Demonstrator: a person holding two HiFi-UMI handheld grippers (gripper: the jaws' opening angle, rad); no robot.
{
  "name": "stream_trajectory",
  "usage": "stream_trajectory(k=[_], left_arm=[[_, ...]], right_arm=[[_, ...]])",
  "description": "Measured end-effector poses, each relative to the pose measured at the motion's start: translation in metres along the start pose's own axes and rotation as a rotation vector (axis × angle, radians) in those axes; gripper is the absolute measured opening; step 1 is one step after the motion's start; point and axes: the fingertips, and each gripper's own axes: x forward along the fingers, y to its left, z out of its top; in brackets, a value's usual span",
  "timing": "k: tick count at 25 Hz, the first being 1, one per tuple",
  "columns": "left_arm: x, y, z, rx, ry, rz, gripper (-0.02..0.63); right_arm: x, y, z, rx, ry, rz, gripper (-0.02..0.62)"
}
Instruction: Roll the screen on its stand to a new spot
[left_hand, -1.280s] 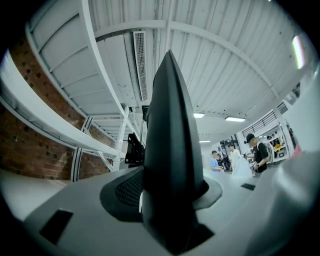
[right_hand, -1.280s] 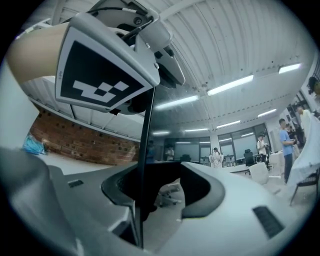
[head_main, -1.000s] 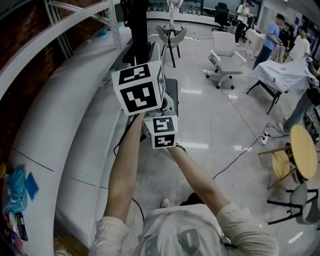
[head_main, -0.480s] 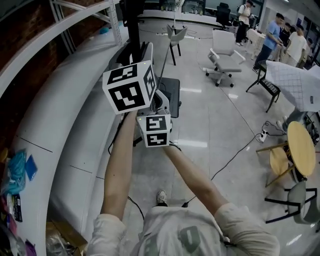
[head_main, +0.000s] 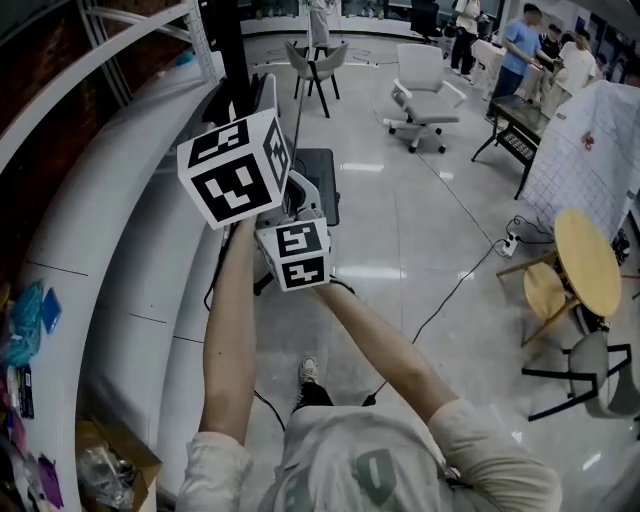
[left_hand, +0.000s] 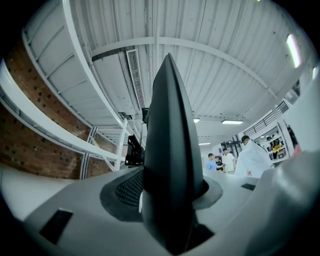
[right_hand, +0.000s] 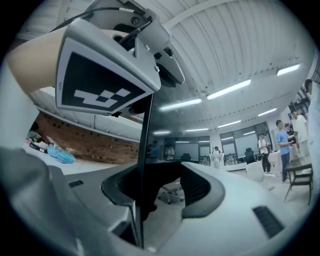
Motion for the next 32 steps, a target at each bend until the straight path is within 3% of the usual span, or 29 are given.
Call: stream_trajectory(k=[10, 16, 32], left_arm=[[-0.08, -0.015, 0.023, -0.001, -0.059, 0.038, 0.224], [-0.127, -0.017, 0.029, 0.008, -0.048, 0.03, 0.226], [-0.243, 0.036, 0.051, -0.001, -0.049, -0.018, 0.225]], right_arm=[[-0.069, 0.044, 0.014, 0.005, -0.002, 0.035, 0.229], [-0.107, 0.073, 0.016, 0.013, -0.006, 0.027, 0.229], [-0.158, 0.193, 0.02, 0.0, -0.009, -0.015, 0.229]])
